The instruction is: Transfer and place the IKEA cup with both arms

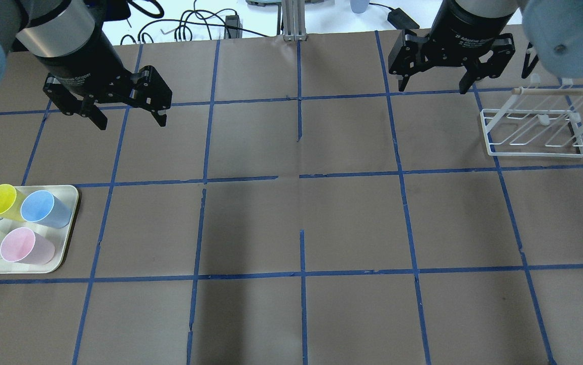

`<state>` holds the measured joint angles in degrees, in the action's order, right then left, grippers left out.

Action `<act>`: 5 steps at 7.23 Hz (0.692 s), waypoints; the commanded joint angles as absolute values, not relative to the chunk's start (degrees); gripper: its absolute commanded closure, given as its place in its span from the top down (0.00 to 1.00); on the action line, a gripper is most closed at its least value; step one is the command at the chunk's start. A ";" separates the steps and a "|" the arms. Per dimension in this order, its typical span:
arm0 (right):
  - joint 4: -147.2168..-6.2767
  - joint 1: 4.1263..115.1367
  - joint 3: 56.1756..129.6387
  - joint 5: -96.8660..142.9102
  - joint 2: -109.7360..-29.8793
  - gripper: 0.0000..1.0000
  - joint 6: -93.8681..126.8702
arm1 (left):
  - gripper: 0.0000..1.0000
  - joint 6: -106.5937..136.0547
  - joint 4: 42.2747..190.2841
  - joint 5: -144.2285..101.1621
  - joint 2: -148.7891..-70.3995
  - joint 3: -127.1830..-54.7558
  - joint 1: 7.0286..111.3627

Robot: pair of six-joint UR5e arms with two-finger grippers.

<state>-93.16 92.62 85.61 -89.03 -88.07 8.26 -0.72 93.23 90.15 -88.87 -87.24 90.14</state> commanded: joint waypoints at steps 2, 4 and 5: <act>-93.16 92.64 85.52 -89.12 -88.07 1.00 8.26 | 1.00 -2.55 93.69 89.74 -90.25 -85.26 87.19; -93.16 92.64 85.61 -89.03 -88.07 1.00 8.26 | 1.00 -2.64 93.69 89.74 -90.00 -86.22 87.19; -93.16 92.64 85.61 -89.03 -88.07 1.00 8.26 | 1.00 -2.64 93.78 89.74 -90.17 -85.52 87.19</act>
